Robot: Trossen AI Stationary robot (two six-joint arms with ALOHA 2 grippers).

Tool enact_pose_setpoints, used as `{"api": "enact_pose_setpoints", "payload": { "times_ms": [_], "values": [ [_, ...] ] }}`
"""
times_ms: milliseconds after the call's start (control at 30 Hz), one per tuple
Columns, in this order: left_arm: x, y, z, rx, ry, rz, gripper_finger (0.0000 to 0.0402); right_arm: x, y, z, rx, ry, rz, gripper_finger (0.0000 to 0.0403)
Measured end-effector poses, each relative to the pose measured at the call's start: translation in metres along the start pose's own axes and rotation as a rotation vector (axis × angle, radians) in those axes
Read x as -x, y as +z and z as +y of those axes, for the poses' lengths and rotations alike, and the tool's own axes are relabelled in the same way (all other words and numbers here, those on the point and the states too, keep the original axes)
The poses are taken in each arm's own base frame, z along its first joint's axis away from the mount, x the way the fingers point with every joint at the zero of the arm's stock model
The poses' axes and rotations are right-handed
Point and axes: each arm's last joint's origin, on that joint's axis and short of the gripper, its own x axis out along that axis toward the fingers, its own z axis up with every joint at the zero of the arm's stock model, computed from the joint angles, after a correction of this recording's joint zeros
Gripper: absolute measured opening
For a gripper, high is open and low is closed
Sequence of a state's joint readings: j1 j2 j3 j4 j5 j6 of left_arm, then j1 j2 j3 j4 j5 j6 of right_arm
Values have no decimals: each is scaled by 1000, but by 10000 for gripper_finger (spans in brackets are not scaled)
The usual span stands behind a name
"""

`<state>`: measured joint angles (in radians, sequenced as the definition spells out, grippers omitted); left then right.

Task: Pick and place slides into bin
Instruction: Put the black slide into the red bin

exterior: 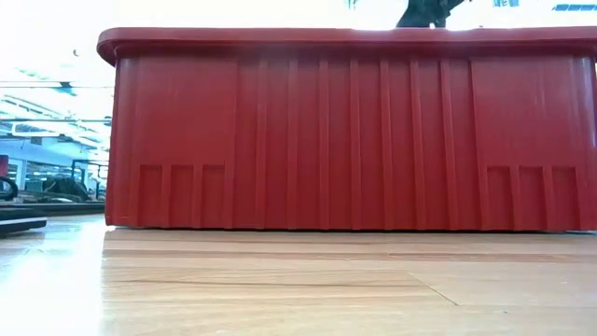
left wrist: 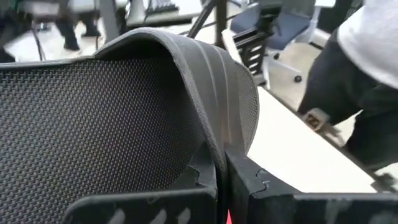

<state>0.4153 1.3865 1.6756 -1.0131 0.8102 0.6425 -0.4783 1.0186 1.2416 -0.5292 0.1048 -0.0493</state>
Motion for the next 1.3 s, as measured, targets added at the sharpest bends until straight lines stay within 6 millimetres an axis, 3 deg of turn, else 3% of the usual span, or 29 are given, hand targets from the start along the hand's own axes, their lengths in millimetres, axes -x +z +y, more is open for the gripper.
{"api": "enact_pose_setpoints", "payload": {
  "times_ms": [267,500,667,833,1067,1300],
  "values": [
    [-48,-38,90,86,35,-49,0,0,-9,-19,13,-82,88,0],
    [-82,-31,133,77,-33,-44,0,2,-15,-25,36,-102,147,0],
    [-108,-45,163,83,-64,22,0,2,-15,-25,32,-103,151,0],
    [-127,-62,178,92,-97,98,0,7,-15,-25,27,-105,143,0],
    [-151,-73,179,67,-137,135,0,10,-17,-25,28,-104,162,0],
    [-188,-89,182,4,-81,257,0,10,-17,-25,4,-105,164,0]
  ]
}}
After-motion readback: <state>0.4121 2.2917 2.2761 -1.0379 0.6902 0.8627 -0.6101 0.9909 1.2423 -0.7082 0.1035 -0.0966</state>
